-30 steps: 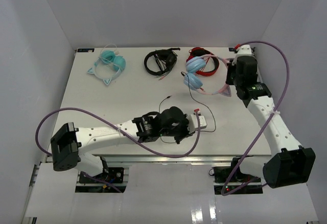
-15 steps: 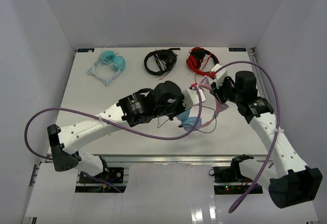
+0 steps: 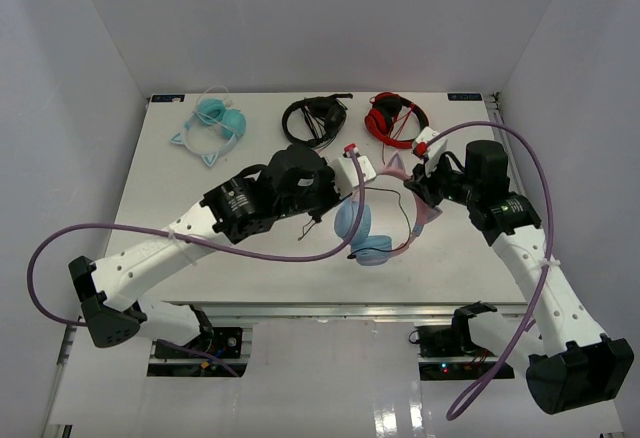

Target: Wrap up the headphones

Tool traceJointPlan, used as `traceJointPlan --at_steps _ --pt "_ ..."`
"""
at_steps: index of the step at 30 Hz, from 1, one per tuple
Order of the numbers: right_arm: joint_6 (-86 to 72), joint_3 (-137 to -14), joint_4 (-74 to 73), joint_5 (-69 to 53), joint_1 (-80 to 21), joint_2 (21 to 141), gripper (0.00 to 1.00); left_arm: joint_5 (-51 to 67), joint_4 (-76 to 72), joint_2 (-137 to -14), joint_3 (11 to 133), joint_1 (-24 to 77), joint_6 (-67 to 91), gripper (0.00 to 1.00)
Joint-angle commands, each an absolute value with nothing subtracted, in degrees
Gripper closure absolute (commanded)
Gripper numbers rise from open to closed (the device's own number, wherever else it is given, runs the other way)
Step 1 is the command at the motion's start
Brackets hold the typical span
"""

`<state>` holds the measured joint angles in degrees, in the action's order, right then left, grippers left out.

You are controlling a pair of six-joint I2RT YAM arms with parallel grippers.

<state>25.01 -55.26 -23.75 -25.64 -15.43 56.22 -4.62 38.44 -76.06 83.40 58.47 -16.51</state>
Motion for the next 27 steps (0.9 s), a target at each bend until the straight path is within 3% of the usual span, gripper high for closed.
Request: traceJointPlan --at_steps 1,8,18,22,27 --pt "20.7 -60.4 -22.0 -36.5 -14.6 53.9 0.92 -1.8 35.1 -73.3 78.6 53.0 -15.9 1.00" --pt "13.9 -64.7 -22.0 -45.4 -10.2 52.5 0.92 12.4 22.3 -71.6 62.7 40.0 -9.9 1.00" --pt "-10.2 -68.2 -12.3 -51.7 -2.9 56.1 0.92 21.0 5.7 -68.9 50.6 39.1 -1.2 1.00" --pt "-24.4 -68.2 -5.5 -45.4 -0.9 58.9 0.92 22.1 2.2 -68.3 48.9 40.2 2.4 1.00" --pt "-33.7 -72.5 -7.7 -29.9 -0.7 61.2 0.92 20.5 1.0 -70.6 48.5 44.1 4.4 1.00"
